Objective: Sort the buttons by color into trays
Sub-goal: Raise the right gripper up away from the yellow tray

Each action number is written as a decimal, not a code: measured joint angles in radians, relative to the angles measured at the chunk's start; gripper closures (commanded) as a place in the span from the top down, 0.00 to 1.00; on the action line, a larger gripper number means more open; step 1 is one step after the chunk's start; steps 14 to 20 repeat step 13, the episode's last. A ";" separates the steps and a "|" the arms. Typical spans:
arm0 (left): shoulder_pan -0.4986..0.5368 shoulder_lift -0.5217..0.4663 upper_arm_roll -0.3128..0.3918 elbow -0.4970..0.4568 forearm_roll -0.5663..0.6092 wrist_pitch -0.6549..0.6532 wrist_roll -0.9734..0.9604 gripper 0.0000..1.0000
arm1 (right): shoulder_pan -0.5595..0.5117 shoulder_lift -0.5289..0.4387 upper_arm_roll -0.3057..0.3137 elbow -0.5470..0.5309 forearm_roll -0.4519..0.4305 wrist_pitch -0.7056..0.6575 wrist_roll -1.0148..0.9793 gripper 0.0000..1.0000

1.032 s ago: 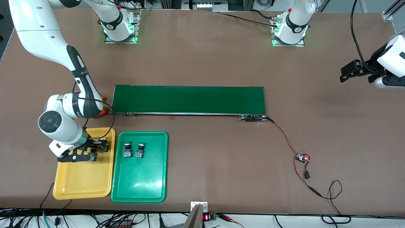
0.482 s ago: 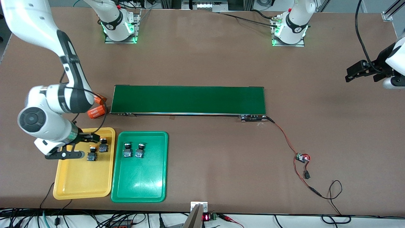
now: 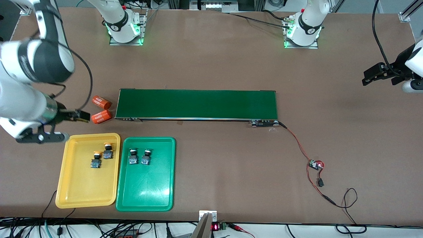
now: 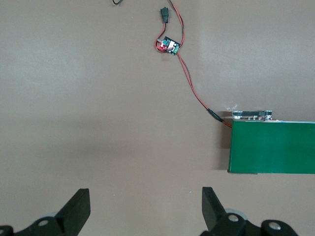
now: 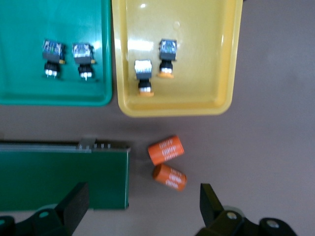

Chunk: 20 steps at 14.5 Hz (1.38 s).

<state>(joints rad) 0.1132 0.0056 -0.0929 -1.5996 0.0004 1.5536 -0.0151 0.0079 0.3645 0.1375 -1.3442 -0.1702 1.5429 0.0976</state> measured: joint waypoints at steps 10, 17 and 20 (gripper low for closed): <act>0.000 0.000 0.000 0.000 0.000 0.003 0.000 1.00 | -0.072 -0.314 -0.007 -0.338 0.073 0.074 -0.125 1.00; 0.000 0.000 0.000 0.000 0.000 0.003 0.000 1.00 | -0.083 -0.341 -0.007 -0.386 0.079 0.102 -0.129 1.00; 0.000 0.000 0.000 0.000 0.000 0.003 0.000 1.00 | -0.083 -0.341 -0.007 -0.386 0.079 0.102 -0.129 1.00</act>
